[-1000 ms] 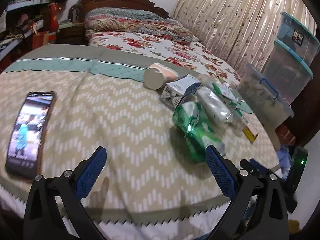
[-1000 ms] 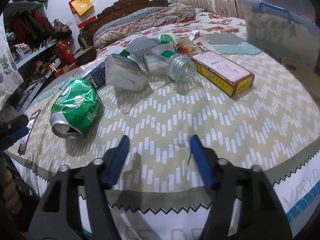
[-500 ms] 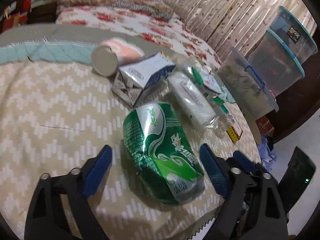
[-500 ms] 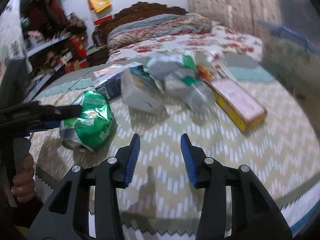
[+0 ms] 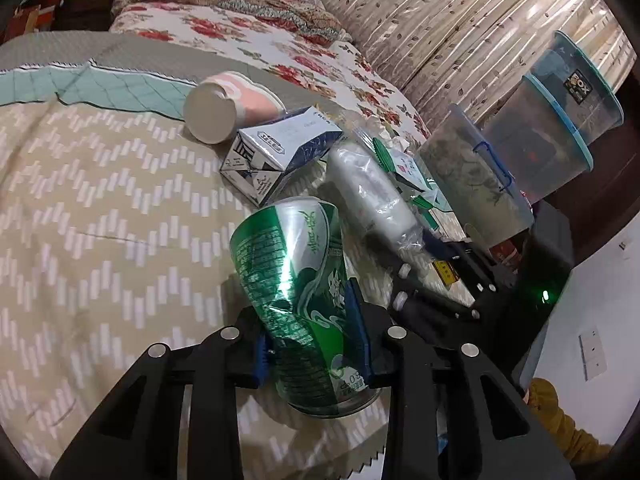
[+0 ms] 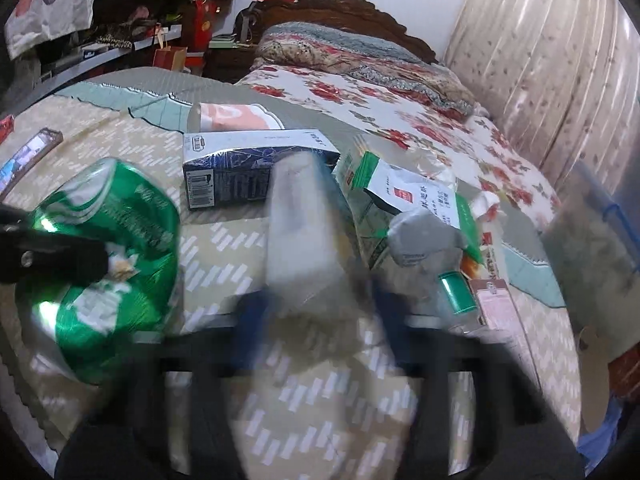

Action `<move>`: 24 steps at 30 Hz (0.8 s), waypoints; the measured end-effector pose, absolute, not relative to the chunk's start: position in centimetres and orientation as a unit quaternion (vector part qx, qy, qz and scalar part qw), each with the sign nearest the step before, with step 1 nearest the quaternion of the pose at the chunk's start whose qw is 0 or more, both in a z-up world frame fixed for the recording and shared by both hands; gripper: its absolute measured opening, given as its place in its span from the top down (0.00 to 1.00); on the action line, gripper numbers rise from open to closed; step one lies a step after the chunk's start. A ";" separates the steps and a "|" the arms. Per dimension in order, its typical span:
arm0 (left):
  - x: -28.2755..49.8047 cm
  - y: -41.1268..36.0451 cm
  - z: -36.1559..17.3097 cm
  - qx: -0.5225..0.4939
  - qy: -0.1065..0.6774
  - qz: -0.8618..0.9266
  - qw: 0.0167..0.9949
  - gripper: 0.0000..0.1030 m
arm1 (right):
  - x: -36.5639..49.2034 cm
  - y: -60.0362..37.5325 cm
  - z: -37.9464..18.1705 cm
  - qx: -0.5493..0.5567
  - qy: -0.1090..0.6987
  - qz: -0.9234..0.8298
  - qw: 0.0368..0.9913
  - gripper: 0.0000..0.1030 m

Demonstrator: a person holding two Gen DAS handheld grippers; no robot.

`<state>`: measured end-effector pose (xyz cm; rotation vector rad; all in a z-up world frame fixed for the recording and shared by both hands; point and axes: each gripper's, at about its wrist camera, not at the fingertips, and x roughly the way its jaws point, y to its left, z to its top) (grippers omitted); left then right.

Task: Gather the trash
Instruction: 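Close the left tool on the green can while the right tool grasps the tissue pack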

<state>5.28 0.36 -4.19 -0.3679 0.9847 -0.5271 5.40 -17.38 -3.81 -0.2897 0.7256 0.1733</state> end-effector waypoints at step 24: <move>4.3 -0.4 -4.0 -0.143 0.466 -0.214 0.847 0.53 | -4.6 -25.1 -4.6 0.188 0.397 0.169 0.882 0.35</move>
